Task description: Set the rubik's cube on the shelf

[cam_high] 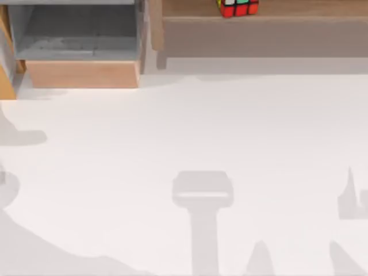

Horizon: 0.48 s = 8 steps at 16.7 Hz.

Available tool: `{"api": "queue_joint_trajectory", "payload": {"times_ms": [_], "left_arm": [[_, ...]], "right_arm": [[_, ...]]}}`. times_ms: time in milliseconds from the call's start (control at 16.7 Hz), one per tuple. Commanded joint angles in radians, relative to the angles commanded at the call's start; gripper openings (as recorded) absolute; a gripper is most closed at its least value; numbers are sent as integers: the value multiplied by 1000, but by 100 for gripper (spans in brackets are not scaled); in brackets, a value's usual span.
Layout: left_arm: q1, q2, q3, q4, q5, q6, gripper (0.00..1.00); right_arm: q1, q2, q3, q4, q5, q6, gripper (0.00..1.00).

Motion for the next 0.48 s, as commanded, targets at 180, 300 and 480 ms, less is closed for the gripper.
{"api": "queue_joint_trajectory", "payload": {"times_ms": [180, 300, 480], "left_arm": [[-10, 10, 21, -15, -9, -2, 0], [-3, 8, 17, -16, -8, -2, 0], [-13, 33, 58, -38, -18, -3, 0]], "right_arm": [[0, 0, 0, 0, 0, 0, 100], [0, 0, 0, 0, 0, 0, 100], [0, 0, 0, 0, 0, 0, 100]]}}
